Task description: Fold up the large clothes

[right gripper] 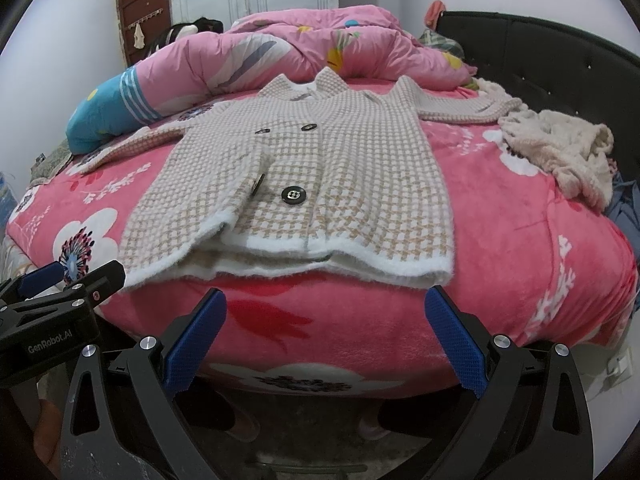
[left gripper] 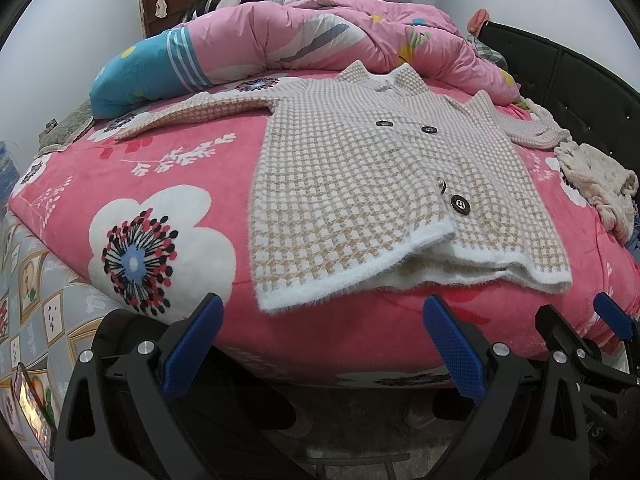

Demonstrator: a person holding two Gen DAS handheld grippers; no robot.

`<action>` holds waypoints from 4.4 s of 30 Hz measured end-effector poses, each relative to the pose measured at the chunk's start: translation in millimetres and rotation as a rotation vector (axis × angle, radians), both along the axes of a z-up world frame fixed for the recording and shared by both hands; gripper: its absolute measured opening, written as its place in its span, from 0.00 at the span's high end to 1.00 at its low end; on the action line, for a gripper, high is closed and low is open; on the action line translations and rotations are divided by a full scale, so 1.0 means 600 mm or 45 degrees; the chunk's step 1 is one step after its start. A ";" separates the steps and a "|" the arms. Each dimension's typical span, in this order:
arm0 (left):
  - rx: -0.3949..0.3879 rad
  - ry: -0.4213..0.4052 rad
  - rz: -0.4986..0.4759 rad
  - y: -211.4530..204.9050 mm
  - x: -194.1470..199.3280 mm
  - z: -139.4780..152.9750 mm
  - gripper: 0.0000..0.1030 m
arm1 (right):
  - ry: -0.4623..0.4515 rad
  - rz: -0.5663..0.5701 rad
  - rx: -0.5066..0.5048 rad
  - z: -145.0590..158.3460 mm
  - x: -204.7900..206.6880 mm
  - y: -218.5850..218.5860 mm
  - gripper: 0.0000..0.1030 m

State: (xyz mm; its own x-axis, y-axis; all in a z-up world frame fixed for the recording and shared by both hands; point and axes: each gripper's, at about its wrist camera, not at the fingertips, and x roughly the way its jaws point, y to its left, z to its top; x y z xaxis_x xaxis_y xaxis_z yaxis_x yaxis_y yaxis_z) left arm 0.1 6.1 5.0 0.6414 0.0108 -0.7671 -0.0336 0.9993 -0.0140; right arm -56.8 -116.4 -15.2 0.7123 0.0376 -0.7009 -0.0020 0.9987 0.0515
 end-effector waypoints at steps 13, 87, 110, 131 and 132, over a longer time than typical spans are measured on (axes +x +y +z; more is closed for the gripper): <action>-0.001 -0.003 0.004 0.003 0.000 0.002 0.05 | 0.002 0.001 0.000 0.001 -0.002 0.004 0.08; -0.216 0.076 -0.085 0.122 0.232 -0.109 0.05 | 0.233 -0.035 0.360 -0.100 0.199 -0.224 0.08; -0.445 0.122 -0.041 0.162 0.194 -0.124 0.70 | 0.390 0.123 0.789 -0.140 0.203 -0.292 0.84; -0.286 0.073 -0.132 0.160 -0.010 0.023 0.93 | 0.187 0.096 0.792 0.009 0.015 -0.360 0.96; -0.282 0.096 -0.121 0.158 -0.014 0.007 0.93 | 0.238 0.060 0.798 -0.020 0.006 -0.362 0.95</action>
State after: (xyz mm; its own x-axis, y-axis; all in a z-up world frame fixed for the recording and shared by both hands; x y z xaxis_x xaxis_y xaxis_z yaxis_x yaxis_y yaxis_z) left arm -8.2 101.1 9.2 0.5724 -0.2201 -0.7899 0.0507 0.9710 -0.2338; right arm -53.5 -333.5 -27.0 0.5683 0.5073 -0.6478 0.0199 0.7786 0.6272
